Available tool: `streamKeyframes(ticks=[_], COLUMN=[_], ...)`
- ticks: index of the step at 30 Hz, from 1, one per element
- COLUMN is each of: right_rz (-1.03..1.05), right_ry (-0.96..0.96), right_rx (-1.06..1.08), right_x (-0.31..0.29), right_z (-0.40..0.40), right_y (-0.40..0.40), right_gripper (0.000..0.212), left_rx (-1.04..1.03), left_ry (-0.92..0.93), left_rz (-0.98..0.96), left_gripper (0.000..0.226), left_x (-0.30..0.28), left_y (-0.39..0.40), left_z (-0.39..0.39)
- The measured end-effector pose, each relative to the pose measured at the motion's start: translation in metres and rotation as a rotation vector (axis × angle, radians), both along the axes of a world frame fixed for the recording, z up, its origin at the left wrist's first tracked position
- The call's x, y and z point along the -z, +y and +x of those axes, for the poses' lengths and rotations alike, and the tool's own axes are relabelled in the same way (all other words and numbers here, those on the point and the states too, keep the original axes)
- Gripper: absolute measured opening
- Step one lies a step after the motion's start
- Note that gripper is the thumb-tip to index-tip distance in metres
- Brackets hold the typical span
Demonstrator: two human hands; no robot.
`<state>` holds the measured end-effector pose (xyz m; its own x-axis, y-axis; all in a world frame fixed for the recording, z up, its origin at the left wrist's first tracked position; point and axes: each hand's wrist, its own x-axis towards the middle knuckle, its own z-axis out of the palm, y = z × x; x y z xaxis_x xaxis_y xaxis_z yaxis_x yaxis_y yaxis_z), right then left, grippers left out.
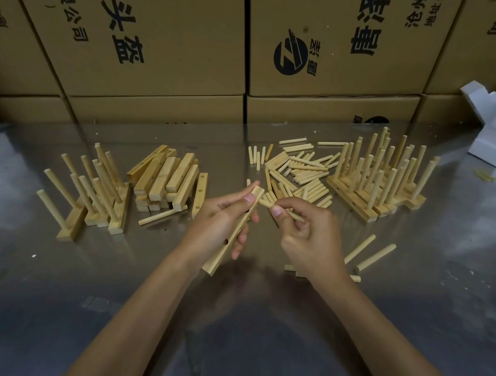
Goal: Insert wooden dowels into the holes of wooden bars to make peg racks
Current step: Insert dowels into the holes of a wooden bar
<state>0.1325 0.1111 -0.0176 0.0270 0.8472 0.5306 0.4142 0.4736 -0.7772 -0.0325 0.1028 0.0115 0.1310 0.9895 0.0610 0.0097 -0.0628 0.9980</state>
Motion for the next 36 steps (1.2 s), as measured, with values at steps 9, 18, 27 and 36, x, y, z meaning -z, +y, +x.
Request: streamKeyframes(ticks=[9, 18, 27, 36], right_rz=[-0.025, -0.09, -0.28, -0.19], right_ry=[0.108, 0.036, -0.499, -0.622], right_rx=[-0.057, -0.055, 0.195, 0.178], right_x=[0.0, -0.022, 0.008, 0.007], right_z=[-0.001, 0.008, 0.025, 0.019], right_y=[0.0, 0.011, 0.029, 0.027], right_gripper=[0.017, 0.017, 0.014, 0.02], left_rx=[0.027, -0.101, -0.503, -0.514], left_ry=[-0.063, -0.064, -0.061, -0.055], left_rz=[-0.035, 0.011, -0.164, -0.174], left_gripper=[0.035, 0.033, 0.035, 0.041], left_x=[-0.001, -0.013, -0.008, -0.006], left_y=[0.0, 0.0, 0.011, 0.01], left_z=[-0.001, -0.005, -0.035, -0.042])
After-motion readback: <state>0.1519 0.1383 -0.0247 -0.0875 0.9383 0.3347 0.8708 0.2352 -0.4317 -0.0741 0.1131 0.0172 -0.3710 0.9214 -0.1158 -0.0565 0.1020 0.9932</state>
